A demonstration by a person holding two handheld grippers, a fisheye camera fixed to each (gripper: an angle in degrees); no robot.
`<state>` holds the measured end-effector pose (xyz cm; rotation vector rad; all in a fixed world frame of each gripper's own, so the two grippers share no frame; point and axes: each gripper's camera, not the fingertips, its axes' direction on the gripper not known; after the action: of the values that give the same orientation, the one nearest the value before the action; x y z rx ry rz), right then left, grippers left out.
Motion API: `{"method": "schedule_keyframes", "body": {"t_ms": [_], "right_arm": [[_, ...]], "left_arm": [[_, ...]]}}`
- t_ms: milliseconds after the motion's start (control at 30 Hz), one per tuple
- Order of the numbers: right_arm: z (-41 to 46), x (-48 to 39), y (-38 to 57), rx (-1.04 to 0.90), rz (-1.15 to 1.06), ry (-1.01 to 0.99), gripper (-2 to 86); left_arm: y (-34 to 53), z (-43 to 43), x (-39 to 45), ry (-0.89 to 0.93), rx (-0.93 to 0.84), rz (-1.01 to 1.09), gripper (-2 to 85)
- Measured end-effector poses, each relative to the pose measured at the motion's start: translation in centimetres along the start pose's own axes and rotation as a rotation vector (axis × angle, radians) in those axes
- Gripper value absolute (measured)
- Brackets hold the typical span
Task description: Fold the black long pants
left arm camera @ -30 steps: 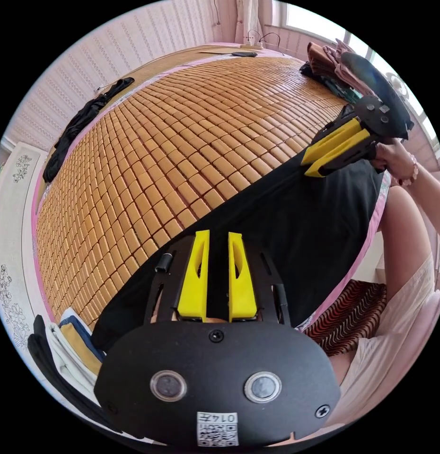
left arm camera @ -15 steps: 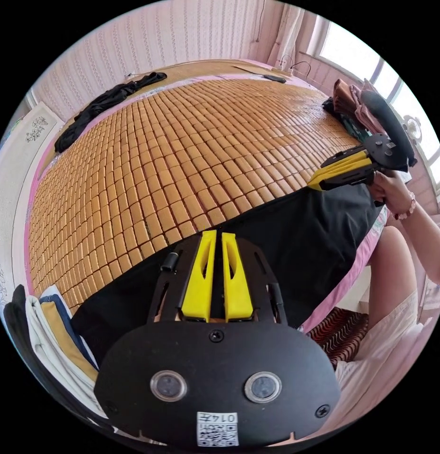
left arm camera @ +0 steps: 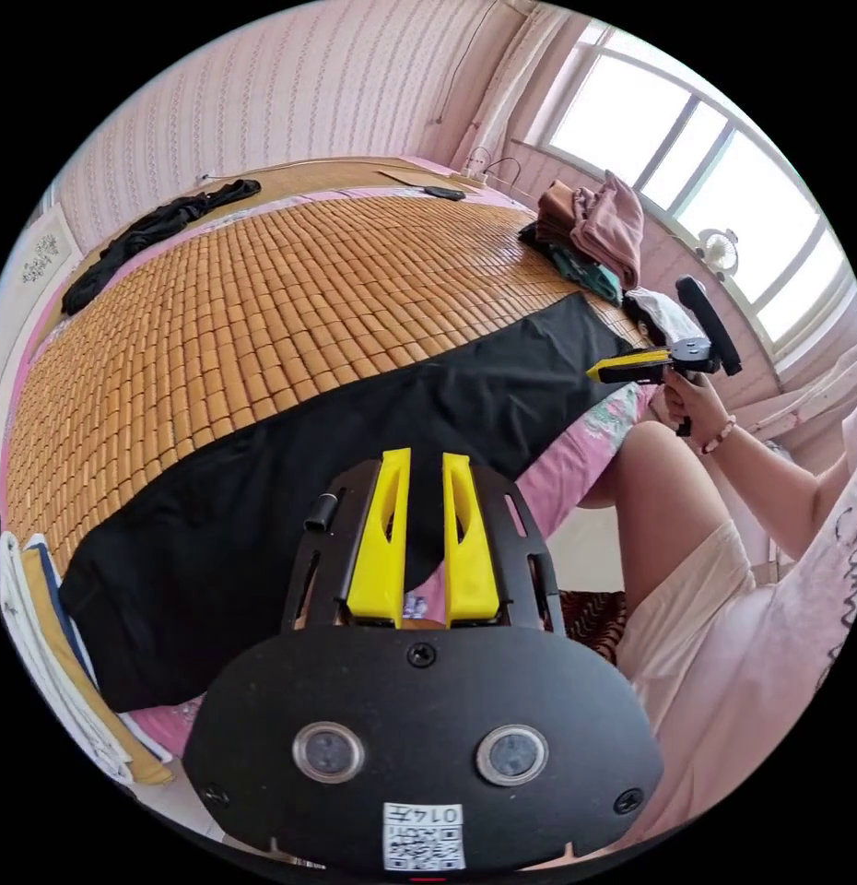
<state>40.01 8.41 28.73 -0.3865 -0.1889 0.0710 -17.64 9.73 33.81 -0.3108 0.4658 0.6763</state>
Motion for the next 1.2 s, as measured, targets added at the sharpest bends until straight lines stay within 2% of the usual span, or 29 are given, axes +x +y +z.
{"method": "schedule_keyframes", "body": {"t_ms": [67, 133, 200, 267, 333, 400, 567, 700, 867, 1000, 1100, 1167, 1200], "right_arm": [[-0.9, 4.0, 1.0, 0.091, 0.159, -0.091, 2.0], [-1.6, 9.7, 3.1, 0.231, 0.376, -0.389, 9.7], [-1.1, 13.4, 5.3, 0.297, 0.536, -0.51, 14.2], [-0.7, 16.1, 7.7, 0.366, 0.669, -0.529, 14.8], [-0.4, 18.7, 10.3, 0.41, 0.839, -0.411, 13.6], [0.3, 20.0, 10.8, 0.409, 0.882, -0.377, 13.5], [1.7, 21.8, 9.6, 0.382, 0.884, -0.36, 11.6], [2.7, 22.2, 8.5, 0.342, 0.883, -0.361, 5.6], [1.3, 22.5, 8.3, 0.395, 0.831, -0.402, 2.2], [1.9, 21.6, 6.2, 0.26, 0.757, -0.298, 1.8], [0.1, 19.5, 5.7, 0.264, 0.768, -0.112, 1.5], [-1.4, 16.3, 4.0, 0.28, 0.673, 0.029, 0.8], [-1.9, 13.1, 1.7, 0.266, 0.536, 0.077, 0.4]], "left_arm": [[-0.3, 2.1, 2.2, 0.053, 0.018, 0.015, 5.6], [-0.6, 3.7, 3.4, 0.099, 0.006, 0.047, 5.3], [-0.9, 5.3, 4.5, 0.095, -0.041, 0.09, 5.3], [-1.4, 6.1, 5.4, 0.065, -0.066, 0.142, 5.1], [-1.7, 5.9, 5.6, 0.059, -0.041, 0.144, 4.8], [-1.9, 6.0, 5.4, 0.063, -0.039, 0.134, 4.7], [-1.8, 6.5, 4.8, 0.053, -0.066, 0.101, 4.5], [-1.6, 7.1, 5.0, 0.022, -0.083, 0.091, 4.2], [-1.6, 7.6, 6.6, -0.029, -0.057, 0.098, 4.0], [-1.6, 9.0, 8.0, -0.004, -0.09, 0.118, 3.5], [-1.3, 9.6, 9.2, -0.022, -0.094, 0.121, 1.9], [-0.9, 10.1, 10.0, -0.054, -0.089, 0.125, 0.1], [-0.8, 10.3, 10.2, -0.064, -0.095, 0.128, -0.2]]}}
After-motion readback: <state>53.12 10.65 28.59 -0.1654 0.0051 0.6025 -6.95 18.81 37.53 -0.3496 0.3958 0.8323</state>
